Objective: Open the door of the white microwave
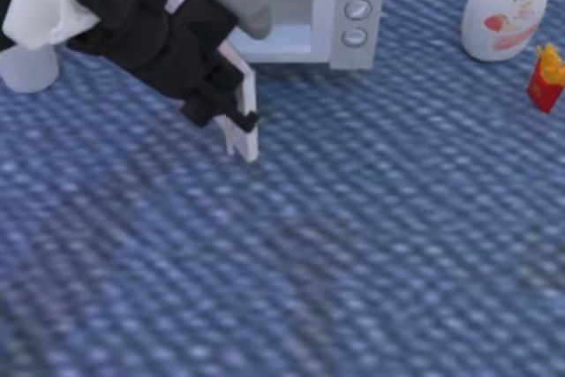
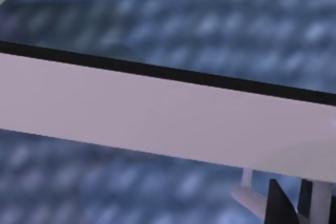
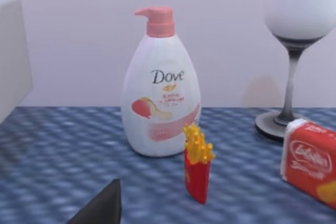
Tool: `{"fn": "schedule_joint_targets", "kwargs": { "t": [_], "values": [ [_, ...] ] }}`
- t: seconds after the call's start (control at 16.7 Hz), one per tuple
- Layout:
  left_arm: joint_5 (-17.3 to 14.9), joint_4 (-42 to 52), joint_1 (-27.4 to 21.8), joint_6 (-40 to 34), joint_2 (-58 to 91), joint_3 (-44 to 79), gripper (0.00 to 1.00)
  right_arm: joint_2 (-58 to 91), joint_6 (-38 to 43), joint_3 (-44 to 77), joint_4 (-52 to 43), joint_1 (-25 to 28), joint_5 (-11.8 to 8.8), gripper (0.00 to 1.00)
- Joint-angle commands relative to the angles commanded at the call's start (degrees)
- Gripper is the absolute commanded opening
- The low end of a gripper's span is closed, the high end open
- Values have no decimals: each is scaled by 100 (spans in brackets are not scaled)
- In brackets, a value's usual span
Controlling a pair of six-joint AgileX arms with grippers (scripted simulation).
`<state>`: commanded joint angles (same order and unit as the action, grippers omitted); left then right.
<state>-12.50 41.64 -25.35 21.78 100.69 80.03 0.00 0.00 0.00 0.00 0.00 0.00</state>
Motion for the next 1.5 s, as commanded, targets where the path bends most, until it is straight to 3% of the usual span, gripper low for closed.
{"fn": "schedule_joint_targets", "kwargs": {
  "t": [0.42, 1.5],
  "values": [
    [-433, 225, 386, 941, -148, -113, 0, 0, 0, 0, 0, 0, 0, 100],
    [-448, 238, 400, 971, -149, -123, 0, 0, 0, 0, 0, 0, 0, 100]
  ]
}}
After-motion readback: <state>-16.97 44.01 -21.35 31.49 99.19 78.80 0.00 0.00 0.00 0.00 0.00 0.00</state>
